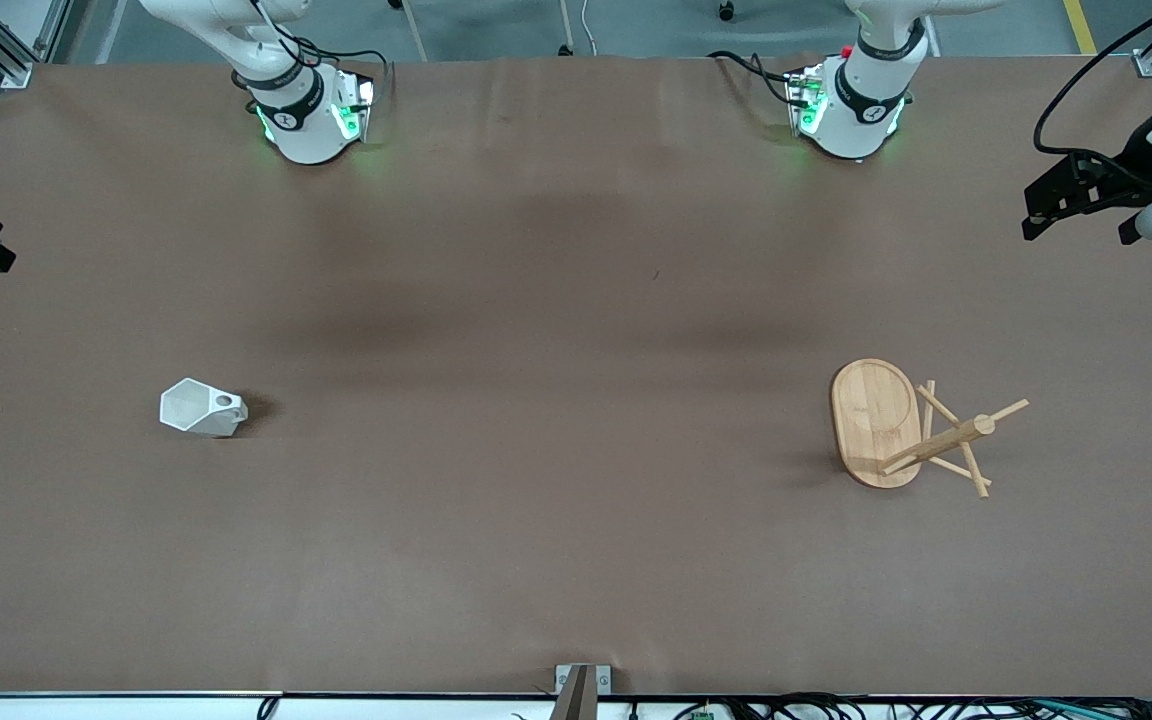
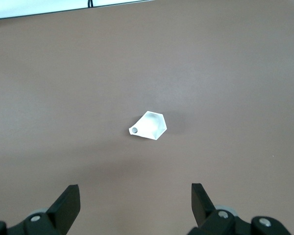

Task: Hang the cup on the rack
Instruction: 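Reach the right gripper down toward the white faceted cup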

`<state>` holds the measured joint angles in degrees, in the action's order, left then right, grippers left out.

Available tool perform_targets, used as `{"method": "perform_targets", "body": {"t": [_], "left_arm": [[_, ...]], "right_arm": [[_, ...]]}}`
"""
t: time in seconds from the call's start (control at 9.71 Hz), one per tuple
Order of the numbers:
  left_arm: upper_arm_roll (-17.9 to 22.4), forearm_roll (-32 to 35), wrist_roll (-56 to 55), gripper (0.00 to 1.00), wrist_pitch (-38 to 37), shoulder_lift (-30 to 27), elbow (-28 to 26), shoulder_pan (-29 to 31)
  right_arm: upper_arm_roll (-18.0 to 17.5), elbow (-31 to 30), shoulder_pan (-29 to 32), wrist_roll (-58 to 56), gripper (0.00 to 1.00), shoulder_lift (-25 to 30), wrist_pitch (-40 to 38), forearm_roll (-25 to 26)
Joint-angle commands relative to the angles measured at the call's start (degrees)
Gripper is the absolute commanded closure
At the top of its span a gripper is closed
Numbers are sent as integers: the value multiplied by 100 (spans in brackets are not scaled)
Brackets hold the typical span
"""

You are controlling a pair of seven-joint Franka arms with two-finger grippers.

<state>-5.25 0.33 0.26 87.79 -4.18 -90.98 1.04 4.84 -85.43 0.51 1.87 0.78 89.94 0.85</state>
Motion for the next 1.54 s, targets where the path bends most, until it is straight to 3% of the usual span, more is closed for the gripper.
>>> {"method": "perform_targets", "body": {"t": [0.0,0.82,1.13,1.44], "left_arm": [[7,10,62,0,-16,136,-8,-8],[7,-7,106,0,-16,136,-8,19],[7,-7,106,0,-16,136,-8,19],[7,-16,106,0,-16,136,-8,19]], "right_arm": [[26,-114,-25,-10,0,36,50,-119],[52,-245,151,-756,4,-105,164,-129],[52,-1200,361,-1282,5,-114,1285,-129],[52,-2449,529,-1400,5,-323,2875,-129]]}}
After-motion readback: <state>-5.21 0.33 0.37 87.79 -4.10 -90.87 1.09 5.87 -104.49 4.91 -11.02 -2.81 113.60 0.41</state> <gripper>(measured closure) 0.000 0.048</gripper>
